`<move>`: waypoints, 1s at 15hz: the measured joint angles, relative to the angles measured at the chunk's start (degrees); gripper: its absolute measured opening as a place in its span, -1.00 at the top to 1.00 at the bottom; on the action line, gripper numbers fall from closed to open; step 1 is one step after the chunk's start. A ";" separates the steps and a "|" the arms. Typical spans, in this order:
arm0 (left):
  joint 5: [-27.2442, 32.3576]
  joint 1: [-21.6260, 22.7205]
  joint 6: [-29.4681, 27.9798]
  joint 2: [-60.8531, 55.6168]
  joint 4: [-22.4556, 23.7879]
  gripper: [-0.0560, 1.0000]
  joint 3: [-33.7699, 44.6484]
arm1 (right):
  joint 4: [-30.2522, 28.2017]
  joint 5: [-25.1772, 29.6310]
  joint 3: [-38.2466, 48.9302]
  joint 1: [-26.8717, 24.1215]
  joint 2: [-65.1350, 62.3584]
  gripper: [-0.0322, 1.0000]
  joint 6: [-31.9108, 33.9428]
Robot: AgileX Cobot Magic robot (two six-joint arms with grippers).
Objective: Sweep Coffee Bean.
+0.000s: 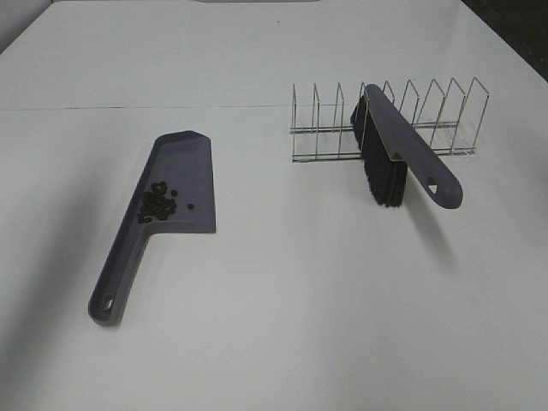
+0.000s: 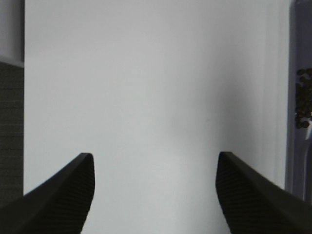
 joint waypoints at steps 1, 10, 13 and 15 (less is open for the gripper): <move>0.23 1.66 0.17 -1.72 0.23 -0.33 1.26 | 0.92 1.09 0.00 -1.32 0.00 -0.45 -1.38; -9.51 4.64 1.43 -28.25 -5.84 -0.33 30.31 | 10.37 2.81 10.08 -2.01 -7.39 -0.45 -8.19; -11.52 4.64 2.52 -40.74 -6.53 -0.33 40.16 | 10.43 -3.44 20.57 -2.01 -18.28 -0.45 -8.48; -11.97 4.64 2.92 -47.56 -6.59 -0.33 43.95 | 10.43 -4.81 25.84 -2.01 -23.32 -0.45 -8.54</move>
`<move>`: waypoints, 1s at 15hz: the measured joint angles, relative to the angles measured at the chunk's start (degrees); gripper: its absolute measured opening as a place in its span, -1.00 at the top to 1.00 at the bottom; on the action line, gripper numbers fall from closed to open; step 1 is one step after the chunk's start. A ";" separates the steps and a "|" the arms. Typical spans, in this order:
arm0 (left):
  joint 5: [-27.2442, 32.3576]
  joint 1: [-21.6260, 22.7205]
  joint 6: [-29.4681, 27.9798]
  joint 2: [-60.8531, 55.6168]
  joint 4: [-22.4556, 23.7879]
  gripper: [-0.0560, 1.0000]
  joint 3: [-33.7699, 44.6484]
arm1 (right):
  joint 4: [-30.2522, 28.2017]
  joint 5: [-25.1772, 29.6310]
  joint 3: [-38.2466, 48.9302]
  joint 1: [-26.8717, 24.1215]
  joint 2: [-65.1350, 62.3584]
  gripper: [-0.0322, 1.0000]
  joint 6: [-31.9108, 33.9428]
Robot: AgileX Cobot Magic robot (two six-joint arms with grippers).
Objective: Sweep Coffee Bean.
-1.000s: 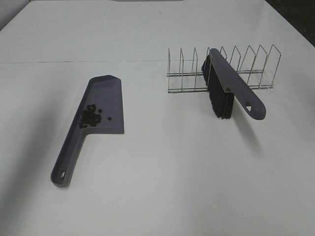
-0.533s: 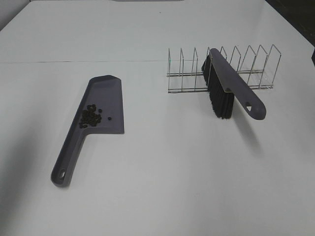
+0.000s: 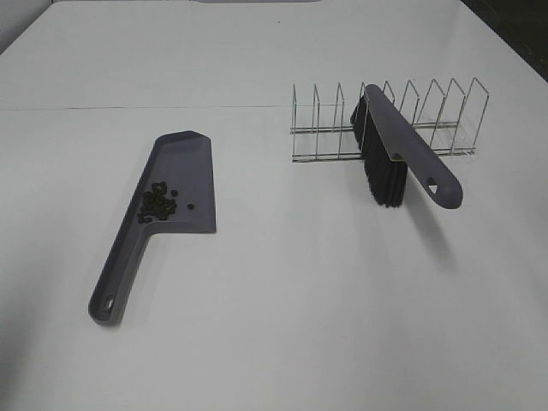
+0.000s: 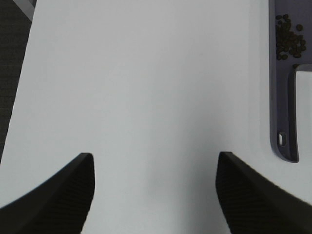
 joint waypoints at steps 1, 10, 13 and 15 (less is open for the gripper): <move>-0.17 0.00 0.00 -3.50 0.00 -0.33 1.72 | 0.00 -0.17 2.64 0.00 -1.95 -0.45 0.00; 0.06 0.00 0.00 -23.32 0.23 -0.33 10.49 | 2.98 -0.57 18.56 0.00 -23.55 -0.45 -1.55; 3.38 0.00 1.32 -25.73 0.57 -0.33 10.49 | 4.30 3.04 21.49 0.00 -32.20 -0.45 -1.55; 5.50 0.00 2.92 -25.73 0.97 -0.33 10.66 | 4.64 5.04 21.49 0.00 -35.41 -0.45 -1.55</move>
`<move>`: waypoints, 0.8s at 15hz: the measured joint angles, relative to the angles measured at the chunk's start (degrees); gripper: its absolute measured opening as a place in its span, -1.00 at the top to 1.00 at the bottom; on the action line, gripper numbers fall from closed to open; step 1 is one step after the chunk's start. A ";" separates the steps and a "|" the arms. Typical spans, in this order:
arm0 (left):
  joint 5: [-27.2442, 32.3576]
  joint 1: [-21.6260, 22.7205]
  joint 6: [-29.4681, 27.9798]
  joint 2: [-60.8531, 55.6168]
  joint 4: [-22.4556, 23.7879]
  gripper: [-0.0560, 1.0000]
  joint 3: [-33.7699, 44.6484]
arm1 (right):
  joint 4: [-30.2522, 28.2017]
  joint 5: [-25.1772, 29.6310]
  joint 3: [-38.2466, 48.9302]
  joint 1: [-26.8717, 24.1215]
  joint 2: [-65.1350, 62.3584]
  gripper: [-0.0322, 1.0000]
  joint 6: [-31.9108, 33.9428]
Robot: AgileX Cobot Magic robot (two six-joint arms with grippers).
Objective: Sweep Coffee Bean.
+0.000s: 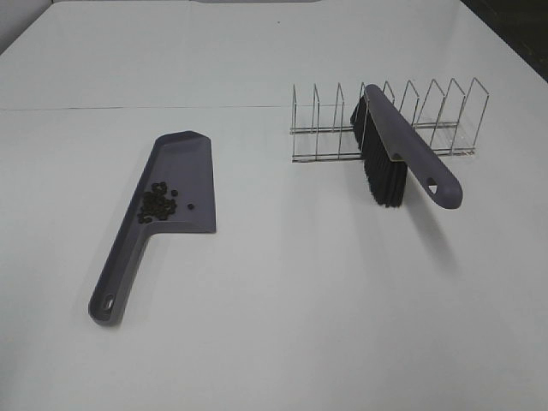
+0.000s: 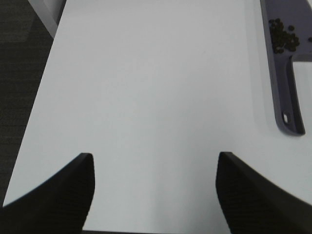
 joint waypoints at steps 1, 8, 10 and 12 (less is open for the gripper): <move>1.03 0.00 0.74 0.00 0.00 -0.33 0.69 | 0.11 1.89 0.17 0.00 -1.89 -0.45 0.00; 2.06 0.00 1.43 -11.46 0.00 -0.33 1.09 | 0.29 3.55 0.92 0.00 -17.25 -0.45 0.00; 2.12 0.00 1.43 -16.90 0.23 -0.33 1.09 | 0.57 3.21 1.43 0.00 -22.35 -0.45 0.00; 2.12 0.00 1.43 -17.07 0.23 -0.33 1.09 | 0.86 3.15 1.49 0.00 -25.55 -0.45 0.00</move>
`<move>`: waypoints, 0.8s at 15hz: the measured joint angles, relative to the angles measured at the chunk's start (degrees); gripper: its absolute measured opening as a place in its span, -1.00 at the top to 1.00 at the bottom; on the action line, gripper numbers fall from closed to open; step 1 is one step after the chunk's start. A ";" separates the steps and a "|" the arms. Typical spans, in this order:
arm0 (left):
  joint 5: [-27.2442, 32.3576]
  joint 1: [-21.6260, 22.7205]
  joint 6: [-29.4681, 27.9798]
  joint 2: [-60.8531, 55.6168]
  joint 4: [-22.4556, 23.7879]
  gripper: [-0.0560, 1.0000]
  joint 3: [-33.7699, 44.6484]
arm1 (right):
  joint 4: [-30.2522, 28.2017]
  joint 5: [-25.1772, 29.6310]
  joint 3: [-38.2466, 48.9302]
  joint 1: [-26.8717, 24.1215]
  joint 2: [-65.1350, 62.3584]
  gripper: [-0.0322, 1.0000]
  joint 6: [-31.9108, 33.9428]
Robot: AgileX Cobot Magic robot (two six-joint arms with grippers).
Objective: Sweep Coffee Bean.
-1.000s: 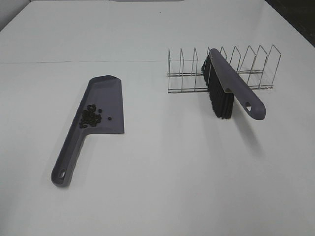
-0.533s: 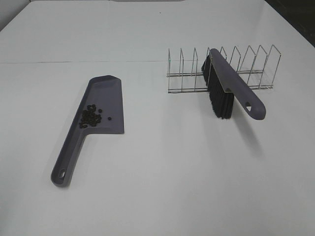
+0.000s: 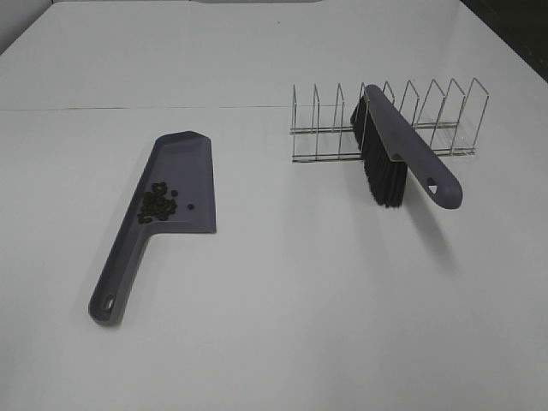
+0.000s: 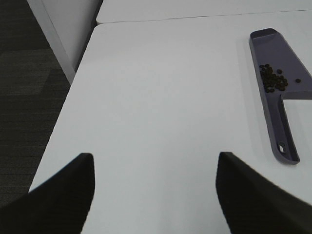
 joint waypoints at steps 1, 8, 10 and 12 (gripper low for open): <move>0.00 0.00 0.00 0.00 -0.06 -0.33 0.00 | 0.06 0.06 0.00 0.00 -1.49 -0.45 0.00; 0.00 0.00 0.00 0.00 -0.23 -0.33 0.00 | 0.11 0.00 0.00 0.00 -2.23 -0.45 0.00; 0.00 0.00 0.00 0.00 -0.23 -0.33 0.00 | 0.11 0.00 0.00 0.00 -2.23 -0.45 0.00; 0.00 0.00 0.00 0.00 -0.23 -0.33 0.00 | 0.23 0.00 0.00 0.00 -2.29 -0.45 0.00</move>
